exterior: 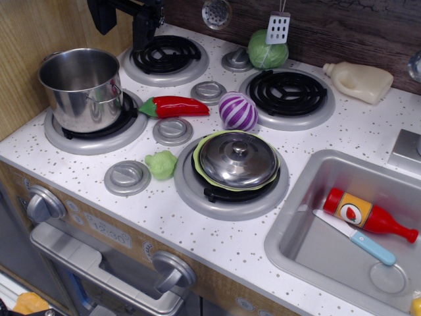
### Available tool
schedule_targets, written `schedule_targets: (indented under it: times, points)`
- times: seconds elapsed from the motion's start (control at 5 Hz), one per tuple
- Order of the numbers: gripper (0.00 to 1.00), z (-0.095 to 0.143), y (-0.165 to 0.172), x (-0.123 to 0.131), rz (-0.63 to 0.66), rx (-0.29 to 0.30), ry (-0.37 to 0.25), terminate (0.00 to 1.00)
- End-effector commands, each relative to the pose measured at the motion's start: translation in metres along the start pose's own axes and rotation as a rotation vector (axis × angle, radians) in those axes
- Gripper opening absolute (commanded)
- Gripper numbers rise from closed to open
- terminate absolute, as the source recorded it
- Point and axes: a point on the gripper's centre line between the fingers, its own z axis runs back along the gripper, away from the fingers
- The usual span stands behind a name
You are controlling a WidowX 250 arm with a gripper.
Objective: Put lid on pot or pan
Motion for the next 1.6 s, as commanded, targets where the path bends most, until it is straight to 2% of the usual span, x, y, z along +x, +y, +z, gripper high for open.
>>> schedule_targets:
  times: [0.0,0.2,0.4,0.8,1.0,1.4]
  points:
    - [1.0,0.0,0.0,0.0,0.0,0.0,0.0,0.0]
    - [1.0,0.056,-0.027,0.005,0.045,0.108,-0.004,0.0]
    - [1.0,0.084,-0.071,0.001,0.098,0.108,-0.001,0.0]
    - [1.0,0.06,-0.165,-0.016,0.074,0.026,0.01,0.0]
    - [1.0,0.038,-0.187,-0.017,0.013,-0.043,0.024,0.0]
    - [1.0,0.003,-0.185,-0.024,-0.01,-0.082,0.026,0.0]
